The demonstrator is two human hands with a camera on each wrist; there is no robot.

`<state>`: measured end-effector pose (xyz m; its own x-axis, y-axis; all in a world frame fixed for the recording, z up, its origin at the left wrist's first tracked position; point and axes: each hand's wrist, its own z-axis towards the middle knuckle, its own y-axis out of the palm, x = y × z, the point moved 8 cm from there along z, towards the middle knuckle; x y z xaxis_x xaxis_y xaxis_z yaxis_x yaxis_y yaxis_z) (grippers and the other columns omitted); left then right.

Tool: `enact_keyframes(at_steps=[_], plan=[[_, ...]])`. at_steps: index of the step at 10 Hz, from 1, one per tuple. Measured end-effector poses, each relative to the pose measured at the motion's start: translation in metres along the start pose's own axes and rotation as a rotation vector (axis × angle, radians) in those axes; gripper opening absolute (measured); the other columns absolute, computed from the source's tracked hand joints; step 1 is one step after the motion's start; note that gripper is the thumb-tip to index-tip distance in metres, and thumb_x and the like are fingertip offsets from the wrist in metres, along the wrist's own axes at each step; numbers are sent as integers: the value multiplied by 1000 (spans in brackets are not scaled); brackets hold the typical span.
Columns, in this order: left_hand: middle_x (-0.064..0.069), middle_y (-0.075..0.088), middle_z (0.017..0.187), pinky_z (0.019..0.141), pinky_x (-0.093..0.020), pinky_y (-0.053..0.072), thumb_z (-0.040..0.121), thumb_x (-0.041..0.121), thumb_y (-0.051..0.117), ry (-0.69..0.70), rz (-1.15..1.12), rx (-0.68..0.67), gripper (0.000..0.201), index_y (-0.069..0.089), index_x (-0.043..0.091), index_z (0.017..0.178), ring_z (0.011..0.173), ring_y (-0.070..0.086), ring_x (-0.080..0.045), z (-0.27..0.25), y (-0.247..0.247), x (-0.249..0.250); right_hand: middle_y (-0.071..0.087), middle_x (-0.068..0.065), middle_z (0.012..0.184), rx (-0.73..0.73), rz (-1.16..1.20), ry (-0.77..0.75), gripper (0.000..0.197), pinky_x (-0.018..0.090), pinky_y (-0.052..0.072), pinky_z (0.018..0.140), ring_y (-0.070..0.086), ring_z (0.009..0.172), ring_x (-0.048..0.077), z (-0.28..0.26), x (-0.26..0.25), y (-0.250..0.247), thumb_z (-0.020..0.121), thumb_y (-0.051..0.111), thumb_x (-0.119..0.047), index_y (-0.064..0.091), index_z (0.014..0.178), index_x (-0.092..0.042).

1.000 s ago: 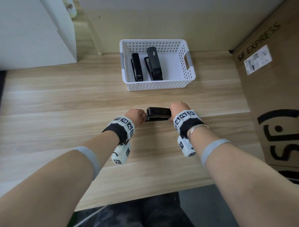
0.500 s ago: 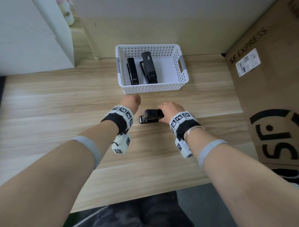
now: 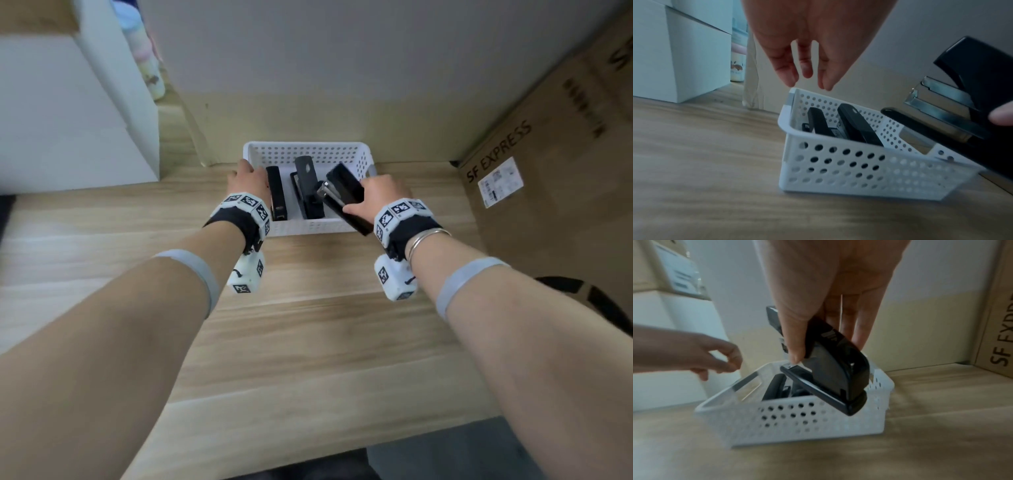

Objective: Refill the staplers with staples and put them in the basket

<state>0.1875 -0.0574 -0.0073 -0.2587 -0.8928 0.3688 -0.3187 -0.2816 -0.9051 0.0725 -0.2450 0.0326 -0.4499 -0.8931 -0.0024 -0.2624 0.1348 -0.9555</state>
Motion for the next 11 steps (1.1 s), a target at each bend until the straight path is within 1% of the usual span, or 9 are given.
enact_keyframes(at_steps=[1, 2, 3, 4, 5, 8, 9, 10, 11], plan=[[-15, 38, 134, 107, -45, 35, 91, 4, 43, -60, -41, -16, 26, 52, -1, 114, 126, 35, -37, 16, 1, -4, 60, 11, 80, 2, 91, 94, 30, 27, 43, 56, 63, 80, 29, 32, 8, -5, 81, 65, -40, 60, 83, -10], [-15, 38, 134, 100, -40, 39, 89, 5, 43, -112, -78, -17, 21, 51, 4, 108, 119, 38, -31, 29, 5, -10, 43, 4, 60, -30, 191, 169, 31, 27, 41, 58, 58, 76, 26, 61, 10, 1, 82, 66, -32, 49, 75, -8], [-17, 40, 132, 94, -43, 41, 89, 5, 42, -119, -40, 11, 14, 43, 19, 92, 115, 44, -34, 41, 5, -11, 42, 3, 63, -55, 271, 212, 41, 27, 41, 58, 52, 76, 23, 82, 10, 14, 83, 66, -25, 34, 62, -11], [-15, 38, 131, 100, -41, 39, 88, 0, 36, -148, -65, -18, 17, 49, 5, 99, 119, 39, -34, 51, 13, -15, 61, 11, 88, -111, 248, 232, 40, 28, 48, 72, 63, 90, 26, 98, 8, 30, 86, 64, -29, 37, 63, -9], [-16, 41, 126, 100, -36, 41, 83, -10, 43, -141, -90, 38, 24, 54, -2, 103, 116, 41, -34, 57, 16, -21, 65, 13, 100, -145, 213, 219, 33, 31, 49, 91, 64, 105, 28, 106, 4, 42, 88, 59, -35, 46, 75, -8], [-14, 40, 129, 90, -26, 38, 81, -12, 45, -130, -115, 91, 22, 56, 1, 96, 107, 39, -24, 56, 21, -26, 46, 4, 58, -140, 216, 244, 41, 25, 41, 54, 53, 65, 23, 108, 1, 65, 87, 61, -31, 40, 58, -11], [-13, 40, 131, 93, -27, 37, 81, -11, 45, -128, -114, 97, 29, 58, 4, 102, 110, 38, -24, 48, 16, -23, 56, 5, 70, -167, 207, 253, 43, 27, 40, 51, 56, 73, 25, 104, 0, 66, 90, 58, -39, 46, 65, -7], [-13, 41, 131, 99, -34, 39, 81, -8, 42, -75, -101, 129, 34, 59, 6, 107, 120, 38, -32, 34, 8, -15, 60, 13, 113, -108, 264, 285, 58, 36, 49, 79, 60, 106, 32, 101, 4, 64, 88, 54, -52, 52, 118, -2], [-14, 46, 127, 99, -37, 40, 82, -7, 41, -46, -100, 120, 32, 58, 6, 107, 117, 41, -33, 18, 7, -11, 46, 19, 135, 75, 438, 288, 55, 40, 45, 95, 51, 122, 36, 97, 9, 42, 93, 47, -40, 41, 136, -5]])
